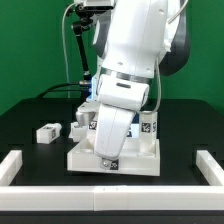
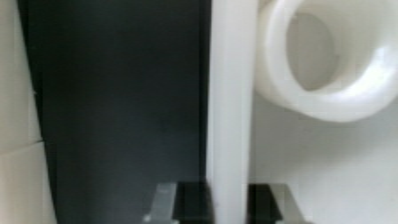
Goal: Assemble square table
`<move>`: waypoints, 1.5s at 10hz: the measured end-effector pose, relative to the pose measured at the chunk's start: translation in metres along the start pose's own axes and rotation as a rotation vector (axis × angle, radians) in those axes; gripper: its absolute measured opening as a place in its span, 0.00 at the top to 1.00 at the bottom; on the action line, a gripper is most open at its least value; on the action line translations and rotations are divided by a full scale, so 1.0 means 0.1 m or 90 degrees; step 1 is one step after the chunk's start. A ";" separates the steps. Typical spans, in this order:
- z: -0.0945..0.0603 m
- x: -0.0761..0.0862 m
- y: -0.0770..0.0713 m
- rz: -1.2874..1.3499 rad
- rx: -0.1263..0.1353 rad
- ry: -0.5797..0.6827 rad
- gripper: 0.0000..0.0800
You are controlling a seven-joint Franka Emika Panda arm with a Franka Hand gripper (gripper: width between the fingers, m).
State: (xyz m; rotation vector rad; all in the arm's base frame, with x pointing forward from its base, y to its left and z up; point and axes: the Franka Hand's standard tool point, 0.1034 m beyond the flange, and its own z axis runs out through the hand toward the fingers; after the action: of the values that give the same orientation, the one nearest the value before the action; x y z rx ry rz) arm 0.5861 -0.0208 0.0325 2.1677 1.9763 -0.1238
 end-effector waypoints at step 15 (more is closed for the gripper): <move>-0.07 0.70 0.53 -0.007 -0.027 0.021 0.41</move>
Offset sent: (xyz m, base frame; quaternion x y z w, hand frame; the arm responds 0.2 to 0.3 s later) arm 0.0453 0.0546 -0.0037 -0.0499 0.0197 0.0012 0.9986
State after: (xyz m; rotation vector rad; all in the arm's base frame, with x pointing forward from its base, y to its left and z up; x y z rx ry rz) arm 0.6456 0.0439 0.0301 2.1463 1.9907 -0.0482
